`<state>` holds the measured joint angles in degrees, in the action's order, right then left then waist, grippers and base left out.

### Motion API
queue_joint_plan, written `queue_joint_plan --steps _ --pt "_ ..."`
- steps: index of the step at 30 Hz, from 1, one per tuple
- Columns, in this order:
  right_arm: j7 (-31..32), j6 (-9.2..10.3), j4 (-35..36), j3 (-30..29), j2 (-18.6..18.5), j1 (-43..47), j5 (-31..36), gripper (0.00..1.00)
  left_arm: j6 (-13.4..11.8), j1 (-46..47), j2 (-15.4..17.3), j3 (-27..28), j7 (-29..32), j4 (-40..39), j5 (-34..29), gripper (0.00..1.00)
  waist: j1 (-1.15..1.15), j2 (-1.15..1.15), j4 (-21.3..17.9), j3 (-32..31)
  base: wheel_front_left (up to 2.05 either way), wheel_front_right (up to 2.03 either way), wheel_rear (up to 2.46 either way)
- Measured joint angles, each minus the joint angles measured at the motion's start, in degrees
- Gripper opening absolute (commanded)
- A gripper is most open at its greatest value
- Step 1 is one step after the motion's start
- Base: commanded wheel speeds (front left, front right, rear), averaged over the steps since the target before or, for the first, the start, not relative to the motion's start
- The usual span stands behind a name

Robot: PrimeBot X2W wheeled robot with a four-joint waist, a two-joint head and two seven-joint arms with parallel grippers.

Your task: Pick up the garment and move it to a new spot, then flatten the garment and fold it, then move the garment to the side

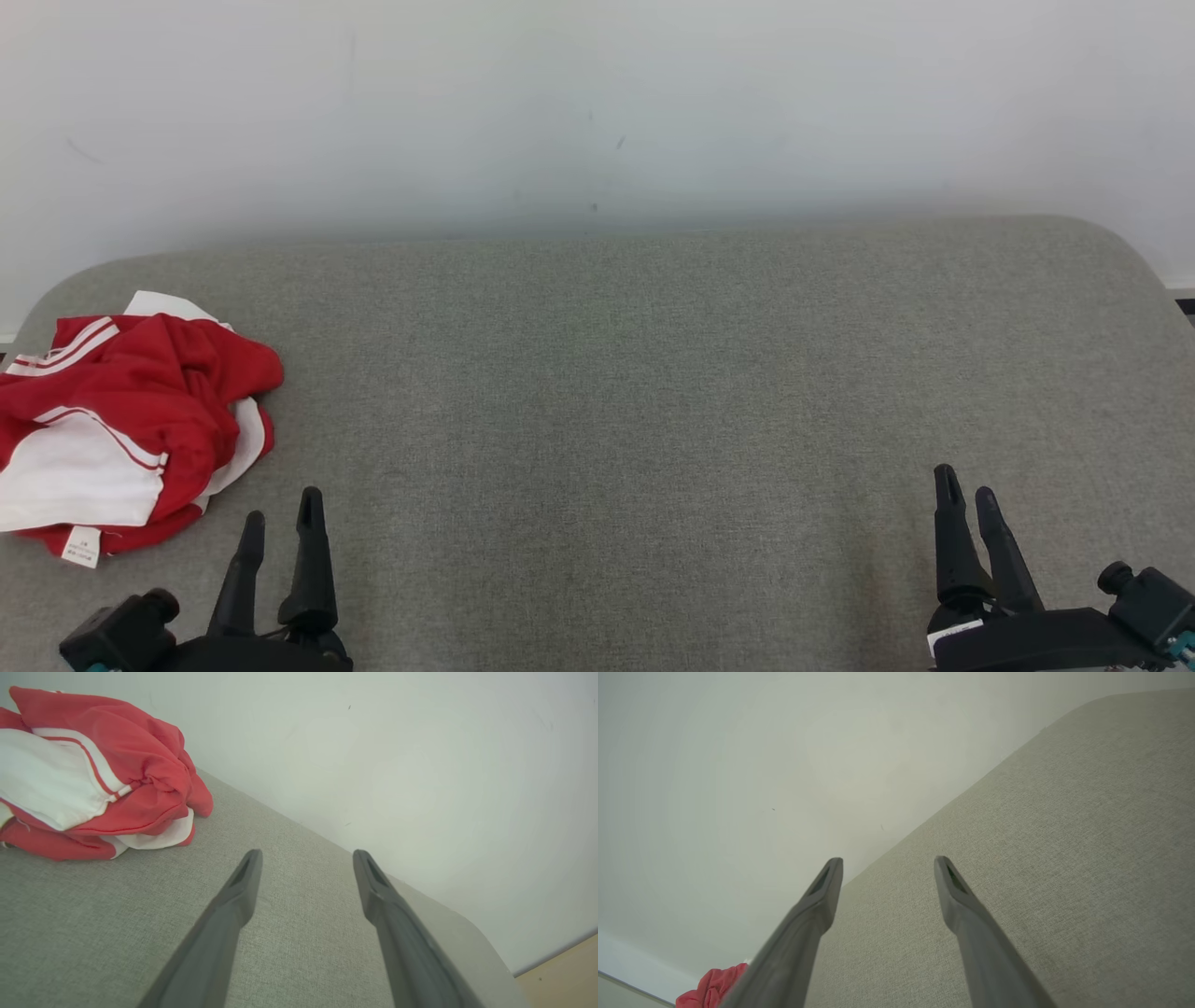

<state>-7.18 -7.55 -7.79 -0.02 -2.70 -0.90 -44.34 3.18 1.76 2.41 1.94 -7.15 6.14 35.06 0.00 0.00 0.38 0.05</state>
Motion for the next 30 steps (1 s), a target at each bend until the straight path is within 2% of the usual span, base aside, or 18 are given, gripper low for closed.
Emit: queue_joint_plan --steps 30 --pt "-4.2 0.00 0.1 1.6 0.0 0.9 16.0 1.00 -0.8 -1.1 0.2 -1.3 -4.2 -2.5 -18.3 1.00 0.00 0.00 0.5 -0.3 0.00 0.00 0.00"
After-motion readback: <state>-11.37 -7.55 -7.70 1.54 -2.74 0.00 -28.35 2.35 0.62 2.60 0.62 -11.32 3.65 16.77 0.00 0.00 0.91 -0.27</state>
